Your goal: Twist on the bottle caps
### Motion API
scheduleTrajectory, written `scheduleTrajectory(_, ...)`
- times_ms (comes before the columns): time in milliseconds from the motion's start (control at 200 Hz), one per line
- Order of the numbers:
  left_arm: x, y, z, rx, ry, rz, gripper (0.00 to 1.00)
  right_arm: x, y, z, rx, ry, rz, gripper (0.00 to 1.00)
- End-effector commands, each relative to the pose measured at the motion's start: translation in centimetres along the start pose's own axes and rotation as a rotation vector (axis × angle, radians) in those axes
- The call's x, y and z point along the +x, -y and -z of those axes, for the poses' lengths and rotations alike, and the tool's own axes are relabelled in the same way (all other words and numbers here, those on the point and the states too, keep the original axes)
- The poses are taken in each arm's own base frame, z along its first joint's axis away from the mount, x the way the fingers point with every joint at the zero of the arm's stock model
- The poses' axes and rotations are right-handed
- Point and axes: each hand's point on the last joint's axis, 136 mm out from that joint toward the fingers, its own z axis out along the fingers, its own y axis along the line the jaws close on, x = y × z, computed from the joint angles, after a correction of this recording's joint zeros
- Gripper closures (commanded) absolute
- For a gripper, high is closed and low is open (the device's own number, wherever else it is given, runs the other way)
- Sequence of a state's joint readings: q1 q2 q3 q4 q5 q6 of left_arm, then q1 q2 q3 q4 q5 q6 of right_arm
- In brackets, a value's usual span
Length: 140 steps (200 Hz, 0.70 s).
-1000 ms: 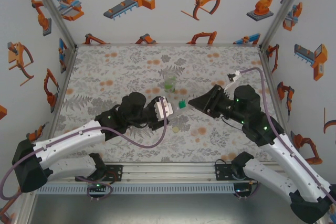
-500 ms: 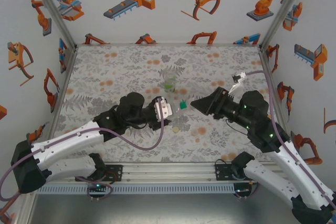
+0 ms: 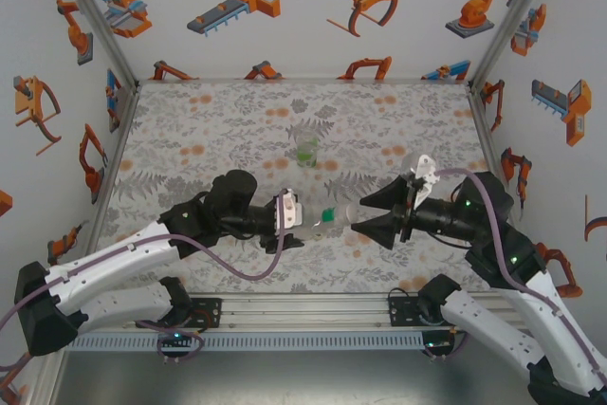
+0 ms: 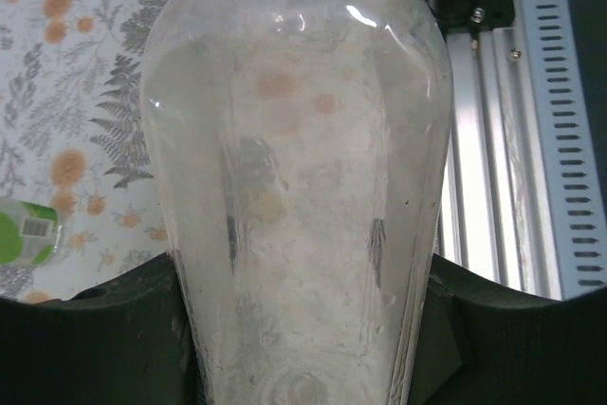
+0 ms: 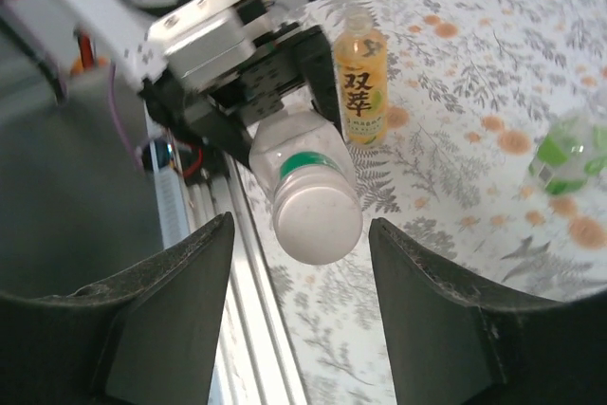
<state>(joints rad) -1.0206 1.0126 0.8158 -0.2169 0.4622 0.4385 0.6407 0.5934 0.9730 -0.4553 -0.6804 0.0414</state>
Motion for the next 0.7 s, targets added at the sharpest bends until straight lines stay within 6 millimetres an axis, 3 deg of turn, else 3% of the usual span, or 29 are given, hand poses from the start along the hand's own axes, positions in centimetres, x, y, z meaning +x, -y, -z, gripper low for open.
scheduleTrajectory(0,-1.6,1.4,0.9,0.078,0.047,-0.016,1.00,1.2,-2.9,0.3,-0.172,-0.036,0.245,0.43)
scheduleTrajectory(155,-1.6,1.6,0.7,0.092,0.043,0.005,1.00,1.6,-3.8,0.1,-0.250,-0.005,0.329,0.41)
scheduleTrajectory(696,-1.9,1.9,0.4,0.123,0.039,0.008,1.00,2.4,-1.7,-1.4,-0.191,-0.022,0.327,0.42)
